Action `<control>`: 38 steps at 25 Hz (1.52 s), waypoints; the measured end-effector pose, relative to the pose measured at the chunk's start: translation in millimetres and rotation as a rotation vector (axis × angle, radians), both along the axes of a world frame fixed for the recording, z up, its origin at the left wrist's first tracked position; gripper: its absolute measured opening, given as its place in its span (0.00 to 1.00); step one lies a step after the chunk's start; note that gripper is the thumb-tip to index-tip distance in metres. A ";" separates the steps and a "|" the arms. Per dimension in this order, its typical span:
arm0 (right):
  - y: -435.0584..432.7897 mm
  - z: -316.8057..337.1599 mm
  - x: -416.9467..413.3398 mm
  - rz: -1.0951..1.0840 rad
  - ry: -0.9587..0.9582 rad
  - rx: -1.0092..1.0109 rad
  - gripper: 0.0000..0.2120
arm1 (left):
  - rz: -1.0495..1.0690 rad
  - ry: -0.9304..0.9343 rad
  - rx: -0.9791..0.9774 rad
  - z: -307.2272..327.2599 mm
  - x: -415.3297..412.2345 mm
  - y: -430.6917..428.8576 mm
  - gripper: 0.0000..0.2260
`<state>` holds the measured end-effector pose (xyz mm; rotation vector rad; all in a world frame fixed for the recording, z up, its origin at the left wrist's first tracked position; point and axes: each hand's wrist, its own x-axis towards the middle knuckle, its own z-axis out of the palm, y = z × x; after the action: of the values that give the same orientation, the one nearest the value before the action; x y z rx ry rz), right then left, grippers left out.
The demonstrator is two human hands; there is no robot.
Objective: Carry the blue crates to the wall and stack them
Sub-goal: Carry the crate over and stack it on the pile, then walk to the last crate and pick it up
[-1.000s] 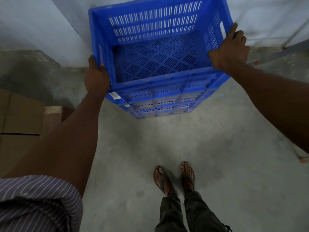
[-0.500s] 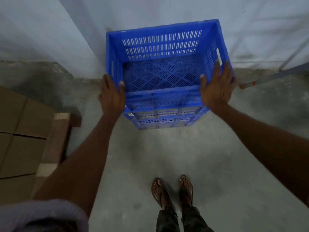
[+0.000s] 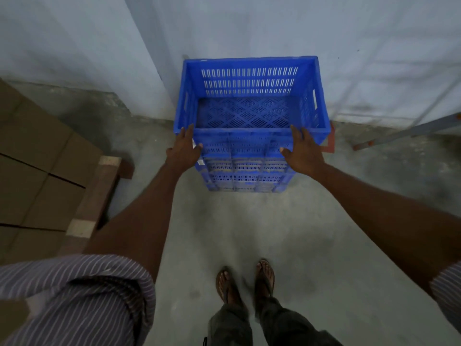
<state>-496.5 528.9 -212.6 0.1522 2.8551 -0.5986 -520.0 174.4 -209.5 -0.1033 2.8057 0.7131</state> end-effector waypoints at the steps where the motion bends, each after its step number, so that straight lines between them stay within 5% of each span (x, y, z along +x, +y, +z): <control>1: -4.6 14.4 10.9 -0.030 -0.004 -0.113 0.34 | 0.033 0.051 0.062 10.9 14.2 4.4 0.30; 8: -57.6 108.3 150.6 -0.136 0.271 -0.492 0.08 | 0.256 0.453 0.547 102.4 165.5 43.3 0.15; 17: -114.5 164.7 365.4 -0.272 0.374 -0.878 0.06 | 0.415 0.510 0.787 161.9 388.6 47.1 0.10; 25: -138.4 169.9 496.7 -0.030 0.184 -0.949 0.10 | 0.658 0.590 0.682 188.0 559.6 56.4 0.13; 38: -130.4 147.0 709.8 0.648 -0.326 -0.898 0.08 | 1.470 0.759 0.726 140.9 890.1 120.2 0.07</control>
<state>213.3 398.5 -65.6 -0.7066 1.9036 -1.4187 370.2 294.6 -68.6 -2.2071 2.2858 2.3225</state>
